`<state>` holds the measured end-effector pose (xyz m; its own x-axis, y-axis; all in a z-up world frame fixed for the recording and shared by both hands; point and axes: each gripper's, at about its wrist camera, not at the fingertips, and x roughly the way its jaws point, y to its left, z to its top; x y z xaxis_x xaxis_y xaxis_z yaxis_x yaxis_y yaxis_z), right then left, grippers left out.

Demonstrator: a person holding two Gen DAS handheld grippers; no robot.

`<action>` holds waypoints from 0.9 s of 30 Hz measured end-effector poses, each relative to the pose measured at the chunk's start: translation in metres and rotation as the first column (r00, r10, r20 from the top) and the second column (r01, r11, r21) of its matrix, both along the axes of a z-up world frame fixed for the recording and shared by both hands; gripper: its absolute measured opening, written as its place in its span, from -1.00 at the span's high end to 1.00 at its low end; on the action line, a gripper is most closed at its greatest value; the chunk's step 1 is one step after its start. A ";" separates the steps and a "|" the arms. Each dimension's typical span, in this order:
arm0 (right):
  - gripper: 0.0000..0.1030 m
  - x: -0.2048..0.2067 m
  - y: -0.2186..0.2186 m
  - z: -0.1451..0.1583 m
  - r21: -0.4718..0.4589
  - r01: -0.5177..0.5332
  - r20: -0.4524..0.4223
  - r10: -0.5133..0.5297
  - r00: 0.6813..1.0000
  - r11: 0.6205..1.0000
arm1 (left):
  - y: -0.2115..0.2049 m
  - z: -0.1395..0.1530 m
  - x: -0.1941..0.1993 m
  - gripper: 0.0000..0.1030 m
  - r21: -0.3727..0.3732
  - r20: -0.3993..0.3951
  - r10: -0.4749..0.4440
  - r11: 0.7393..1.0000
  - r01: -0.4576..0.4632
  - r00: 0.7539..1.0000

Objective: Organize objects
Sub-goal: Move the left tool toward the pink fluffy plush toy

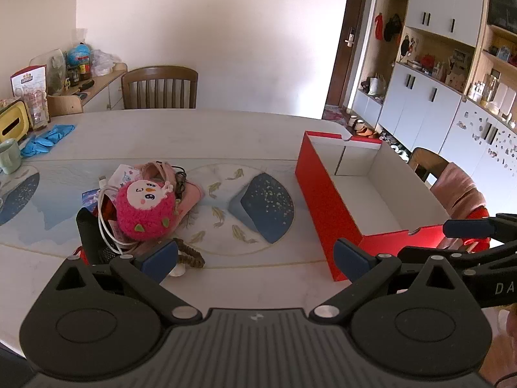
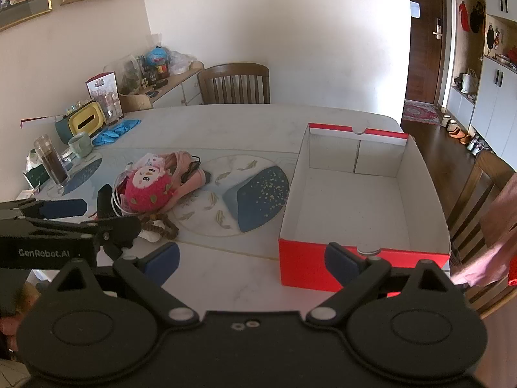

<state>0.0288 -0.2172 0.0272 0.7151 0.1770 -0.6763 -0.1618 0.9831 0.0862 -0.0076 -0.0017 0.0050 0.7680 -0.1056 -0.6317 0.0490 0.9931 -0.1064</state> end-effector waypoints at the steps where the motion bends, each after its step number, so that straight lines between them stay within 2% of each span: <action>1: -0.87 0.000 0.000 0.000 0.002 0.002 0.000 -0.002 1.000 1.000 | -0.001 0.001 0.000 -1.00 -0.002 0.001 -0.004 1.000 0.004 1.000; 9: -0.87 -0.002 -0.001 0.000 0.003 0.001 0.009 -0.001 1.000 1.000 | -0.003 -0.001 -0.001 -1.00 -0.020 -0.011 -0.026 0.999 0.025 1.000; 27: -0.87 -0.004 0.000 0.001 -0.001 0.015 0.014 -0.015 1.000 1.000 | -0.010 0.001 -0.002 -1.00 -0.006 -0.001 -0.027 1.000 0.027 1.000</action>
